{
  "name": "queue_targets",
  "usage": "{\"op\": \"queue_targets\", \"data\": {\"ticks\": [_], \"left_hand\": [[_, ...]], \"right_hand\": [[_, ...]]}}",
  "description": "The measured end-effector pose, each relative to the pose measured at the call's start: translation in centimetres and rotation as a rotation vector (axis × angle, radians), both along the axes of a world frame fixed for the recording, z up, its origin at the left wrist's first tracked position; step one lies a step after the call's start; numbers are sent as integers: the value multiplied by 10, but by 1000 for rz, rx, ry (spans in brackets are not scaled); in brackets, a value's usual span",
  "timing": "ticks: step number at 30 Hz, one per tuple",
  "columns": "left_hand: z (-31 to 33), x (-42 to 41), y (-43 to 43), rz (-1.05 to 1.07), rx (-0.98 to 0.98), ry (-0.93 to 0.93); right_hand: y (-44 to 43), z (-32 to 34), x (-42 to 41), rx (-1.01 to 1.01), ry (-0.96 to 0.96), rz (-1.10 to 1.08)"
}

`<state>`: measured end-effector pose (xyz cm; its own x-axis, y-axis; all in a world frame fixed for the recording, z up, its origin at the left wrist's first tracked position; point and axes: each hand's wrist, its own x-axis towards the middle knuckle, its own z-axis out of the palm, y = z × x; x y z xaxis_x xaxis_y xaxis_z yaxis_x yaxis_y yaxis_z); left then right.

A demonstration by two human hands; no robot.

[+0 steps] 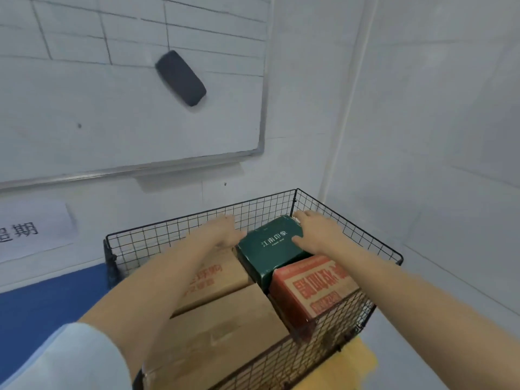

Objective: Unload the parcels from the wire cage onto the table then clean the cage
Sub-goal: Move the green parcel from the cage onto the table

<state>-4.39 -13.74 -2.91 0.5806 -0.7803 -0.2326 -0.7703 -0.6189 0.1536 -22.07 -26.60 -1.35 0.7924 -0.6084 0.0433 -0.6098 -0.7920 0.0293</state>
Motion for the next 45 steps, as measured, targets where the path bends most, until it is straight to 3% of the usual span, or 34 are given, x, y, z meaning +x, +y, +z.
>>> {"op": "queue_targets", "data": {"ticks": [17, 21, 26, 34, 45], "left_hand": [[-66, 21, -104, 268, 95, 184], [-76, 25, -115, 376, 112, 333], [-85, 19, -122, 510, 0, 404], [-86, -1, -130, 674, -173, 551], [9, -45, -77, 834, -632, 444]], "right_hand": [[-144, -64, 95, 84, 223, 267], [-163, -71, 108, 181, 335, 308], [-180, -81, 115, 335, 410, 287], [-182, -80, 109, 400, 346, 285], [-152, -7, 64, 460, 52, 214]]}}
